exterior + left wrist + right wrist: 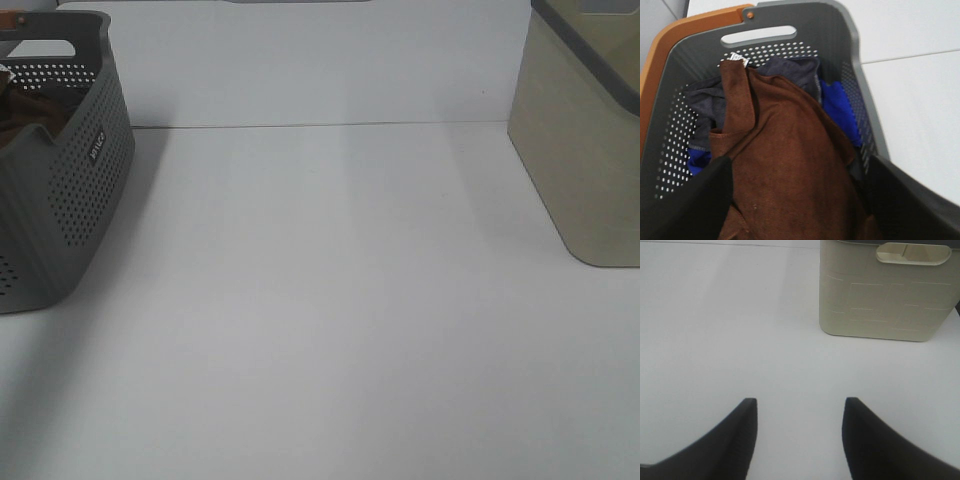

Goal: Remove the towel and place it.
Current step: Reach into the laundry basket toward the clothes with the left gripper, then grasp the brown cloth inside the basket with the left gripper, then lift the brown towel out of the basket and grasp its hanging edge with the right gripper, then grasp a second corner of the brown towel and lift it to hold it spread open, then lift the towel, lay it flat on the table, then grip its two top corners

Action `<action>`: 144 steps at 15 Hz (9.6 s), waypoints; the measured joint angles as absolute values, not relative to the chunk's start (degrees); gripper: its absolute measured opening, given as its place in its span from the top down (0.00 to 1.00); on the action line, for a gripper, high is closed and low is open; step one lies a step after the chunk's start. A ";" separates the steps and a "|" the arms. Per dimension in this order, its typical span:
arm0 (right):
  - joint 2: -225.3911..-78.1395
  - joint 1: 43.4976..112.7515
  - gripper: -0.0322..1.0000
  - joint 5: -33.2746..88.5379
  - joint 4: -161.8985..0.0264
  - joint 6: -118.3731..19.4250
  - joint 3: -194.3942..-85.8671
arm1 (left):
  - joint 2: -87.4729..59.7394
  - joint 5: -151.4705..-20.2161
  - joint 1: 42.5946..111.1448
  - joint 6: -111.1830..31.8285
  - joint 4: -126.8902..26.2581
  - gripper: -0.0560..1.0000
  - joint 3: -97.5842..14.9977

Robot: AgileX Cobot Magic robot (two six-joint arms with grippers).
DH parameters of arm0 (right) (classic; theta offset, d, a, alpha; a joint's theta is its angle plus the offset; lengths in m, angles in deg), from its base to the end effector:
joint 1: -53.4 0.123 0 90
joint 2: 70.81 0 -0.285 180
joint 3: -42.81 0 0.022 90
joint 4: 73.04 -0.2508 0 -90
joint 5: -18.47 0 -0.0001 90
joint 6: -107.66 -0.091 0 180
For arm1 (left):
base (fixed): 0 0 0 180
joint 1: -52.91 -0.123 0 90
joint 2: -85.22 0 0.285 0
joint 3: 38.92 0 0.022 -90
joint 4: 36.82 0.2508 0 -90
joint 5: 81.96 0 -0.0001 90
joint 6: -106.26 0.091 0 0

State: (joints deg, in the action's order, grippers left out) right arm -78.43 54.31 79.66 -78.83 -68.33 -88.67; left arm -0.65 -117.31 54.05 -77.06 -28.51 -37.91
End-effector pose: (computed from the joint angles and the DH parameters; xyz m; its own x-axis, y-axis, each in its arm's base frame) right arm -0.0060 0.0080 0.2773 -0.4550 -0.0283 -0.8900 -0.1041 0.9943 0.0216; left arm 0.3416 0.0008 0.3481 -0.6469 0.0733 -0.7591 -0.0048 0.9950 0.1002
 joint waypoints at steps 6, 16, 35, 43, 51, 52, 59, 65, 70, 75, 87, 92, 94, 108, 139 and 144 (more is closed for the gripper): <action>-78.43 54.31 0.48 79.66 -78.83 -68.33 -88.67 | 23.30 -131.00 53.99 -85.54 -14.07 0.28 -62.32; -78.43 54.31 0.48 79.66 -78.83 -68.33 -88.67 | 50.34 -139.08 50.50 -88.92 -11.32 0.41 -91.82; -78.43 54.31 0.48 79.66 -78.83 -68.33 -88.67 | 55.04 -131.46 48.72 -88.06 -13.61 0.94 -92.40; -78.43 54.31 0.48 79.66 -78.77 -68.44 -88.67 | 37.51 -132.21 49.30 -84.39 -23.58 0.94 -92.40; -78.43 54.31 0.48 79.66 -78.71 -68.44 -88.67 | 21.06 -132.78 67.92 -76.54 -32.52 0.94 -92.40; -78.43 54.31 0.48 79.66 -78.71 -68.44 -88.67 | 20.15 -133.12 70.95 -76.26 -33.04 0.94 -92.40; -81.35 54.31 0.48 79.54 -81.98 -68.90 -88.67 | 19.29 -137.02 94.62 -72.19 -34.87 0.94 -92.40; -101.63 54.31 0.42 69.46 -103.35 -50.39 -89.30 | 19.29 -137.02 99.32 -71.04 -36.02 0.94 -92.40; -128.73 54.31 0.25 60.18 -142.03 -0.77 -89.30 | 19.35 -136.10 99.37 -71.04 -36.82 0.94 -92.40; -149.42 54.31 0.25 66.94 -171.25 42.08 -89.71 | 19.35 -135.88 99.37 -71.16 -36.82 0.94 -92.40; -172.56 62.91 0.27 65.56 -172.45 47.41 -106.67 | 19.58 -131.52 99.37 -71.16 -36.82 0.94 -92.40; -173.19 64.05 0.83 61.38 -172.51 45.75 -107.24 | 20.38 -130.55 99.37 -71.16 -36.82 0.94 -92.40; -173.19 64.05 0.97 61.44 -172.51 42.89 -107.24 | 20.38 -130.03 99.37 -71.16 -36.82 0.94 -92.40; -162.77 64.05 0.97 63.10 -97.22 -53.31 -134.17 | 29.77 -132.49 86.48 -84.79 -26.22 0.94 -92.40; -194.51 64.85 0.97 58.74 -91.38 -51.19 -186.59 | 39.92 -119.03 73.36 -98.20 -11.09 0.94 -101.97; -194.68 64.85 0.97 80.69 -86.56 -62.42 -186.59 | 39.92 -146.59 74.68 -84.62 -26.22 0.94 -101.97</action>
State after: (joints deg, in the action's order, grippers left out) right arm -194.68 64.85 80.69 -86.56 -62.42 -186.59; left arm 39.92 -146.59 74.68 -84.62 -26.22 -101.97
